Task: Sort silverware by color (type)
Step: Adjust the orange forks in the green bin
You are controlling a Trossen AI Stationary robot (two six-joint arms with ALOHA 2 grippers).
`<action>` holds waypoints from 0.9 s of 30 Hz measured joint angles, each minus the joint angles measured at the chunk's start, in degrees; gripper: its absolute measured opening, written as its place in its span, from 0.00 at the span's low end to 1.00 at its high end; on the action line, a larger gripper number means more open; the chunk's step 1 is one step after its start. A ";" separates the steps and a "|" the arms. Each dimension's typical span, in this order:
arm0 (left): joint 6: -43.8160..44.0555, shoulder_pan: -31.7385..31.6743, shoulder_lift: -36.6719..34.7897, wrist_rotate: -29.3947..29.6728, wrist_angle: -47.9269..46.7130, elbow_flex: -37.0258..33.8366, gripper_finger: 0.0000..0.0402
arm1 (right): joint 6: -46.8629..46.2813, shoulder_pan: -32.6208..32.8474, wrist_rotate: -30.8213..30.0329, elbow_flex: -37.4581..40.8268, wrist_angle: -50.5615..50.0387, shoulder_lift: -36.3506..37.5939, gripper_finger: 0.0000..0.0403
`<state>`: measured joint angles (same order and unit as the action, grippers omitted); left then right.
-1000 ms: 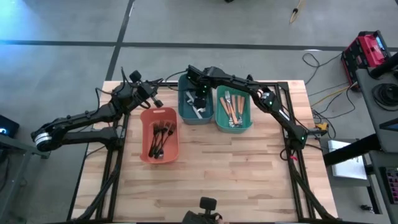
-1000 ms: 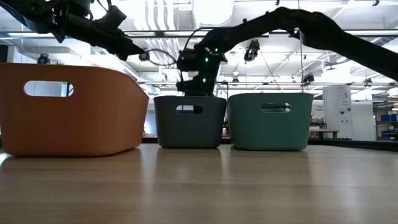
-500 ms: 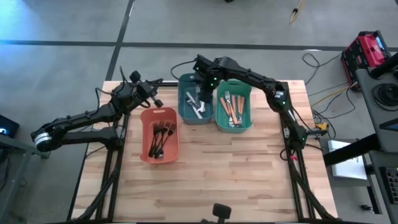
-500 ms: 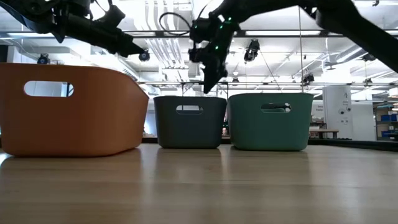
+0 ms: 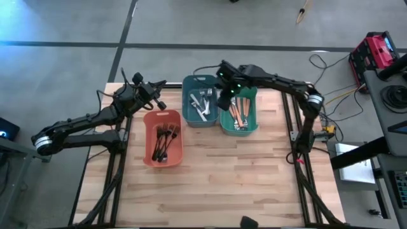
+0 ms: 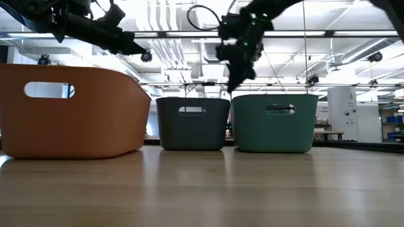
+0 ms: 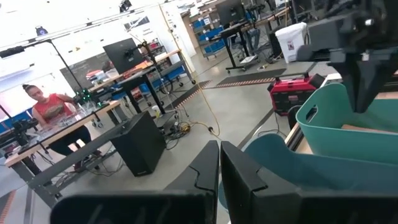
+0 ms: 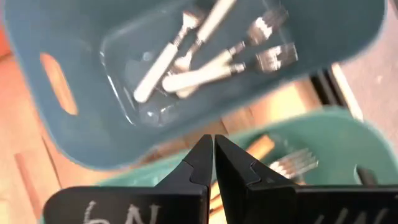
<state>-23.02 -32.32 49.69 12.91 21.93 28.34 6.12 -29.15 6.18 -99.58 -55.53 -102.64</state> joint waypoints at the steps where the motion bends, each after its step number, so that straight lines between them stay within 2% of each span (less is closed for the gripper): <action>1: 0.08 0.00 0.00 0.00 -0.04 0.00 0.00 | -1.13 -0.27 -0.11 2.75 1.44 1.38 0.02; 6: 0.08 0.00 0.00 0.01 -0.01 0.00 0.00 | -7.29 -2.13 -0.27 14.23 7.15 6.11 0.02; 11: 0.06 0.00 0.00 0.01 0.09 0.01 0.00 | -11.58 -3.82 -2.21 21.20 8.32 6.84 0.02; 14: 0.04 0.00 0.00 0.00 0.10 0.01 0.00 | -12.39 -3.98 -4.75 24.23 9.84 6.26 0.02; 27: -0.45 0.01 0.02 0.02 0.48 0.01 0.00 | -12.11 -3.57 -5.73 31.79 19.60 5.80 0.02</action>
<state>-23.47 -32.31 49.71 12.93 22.41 28.34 -5.99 -32.72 0.45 -67.79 -35.93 -96.84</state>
